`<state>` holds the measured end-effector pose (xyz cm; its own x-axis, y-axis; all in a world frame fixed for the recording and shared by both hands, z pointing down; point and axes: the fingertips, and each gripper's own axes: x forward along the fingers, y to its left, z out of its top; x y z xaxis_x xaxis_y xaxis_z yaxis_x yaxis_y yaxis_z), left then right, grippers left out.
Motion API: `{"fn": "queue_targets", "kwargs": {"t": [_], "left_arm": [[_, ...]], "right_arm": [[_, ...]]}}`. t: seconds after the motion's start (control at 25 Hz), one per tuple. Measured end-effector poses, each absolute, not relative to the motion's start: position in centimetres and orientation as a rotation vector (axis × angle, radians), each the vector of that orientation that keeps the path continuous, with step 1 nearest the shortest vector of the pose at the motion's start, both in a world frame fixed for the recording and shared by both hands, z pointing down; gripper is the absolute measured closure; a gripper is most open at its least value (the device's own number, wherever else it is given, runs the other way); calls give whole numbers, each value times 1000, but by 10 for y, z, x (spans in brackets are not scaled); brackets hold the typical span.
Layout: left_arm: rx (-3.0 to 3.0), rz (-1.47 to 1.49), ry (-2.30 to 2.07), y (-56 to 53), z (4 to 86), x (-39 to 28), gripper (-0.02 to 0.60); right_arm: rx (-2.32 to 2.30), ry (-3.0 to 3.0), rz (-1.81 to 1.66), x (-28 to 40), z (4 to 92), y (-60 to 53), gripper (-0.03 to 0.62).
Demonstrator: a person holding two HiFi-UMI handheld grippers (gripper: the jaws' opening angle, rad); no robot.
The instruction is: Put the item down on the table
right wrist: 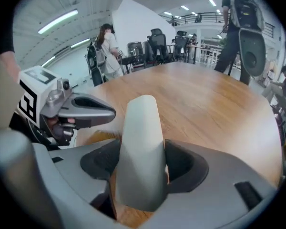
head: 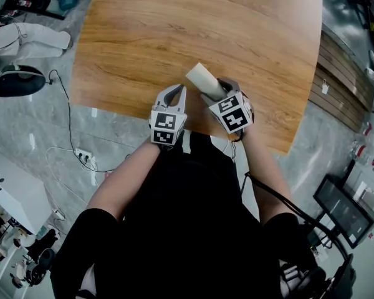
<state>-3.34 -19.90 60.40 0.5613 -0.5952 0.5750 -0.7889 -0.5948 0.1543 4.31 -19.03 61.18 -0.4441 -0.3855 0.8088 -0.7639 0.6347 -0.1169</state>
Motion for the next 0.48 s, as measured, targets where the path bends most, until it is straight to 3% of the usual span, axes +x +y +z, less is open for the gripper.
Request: {"fn": "queue_targets", "kwargs": {"t": [0.24,0.48], "left_arm": [[2471,588,-1137,-206,565,-29,578],[2631,390,-1141,-209,471,-11,578]], "right_arm": [[1102,-2186,551,53,531,-187,324],[1312,-2296,400,61,447,-182,324]]}}
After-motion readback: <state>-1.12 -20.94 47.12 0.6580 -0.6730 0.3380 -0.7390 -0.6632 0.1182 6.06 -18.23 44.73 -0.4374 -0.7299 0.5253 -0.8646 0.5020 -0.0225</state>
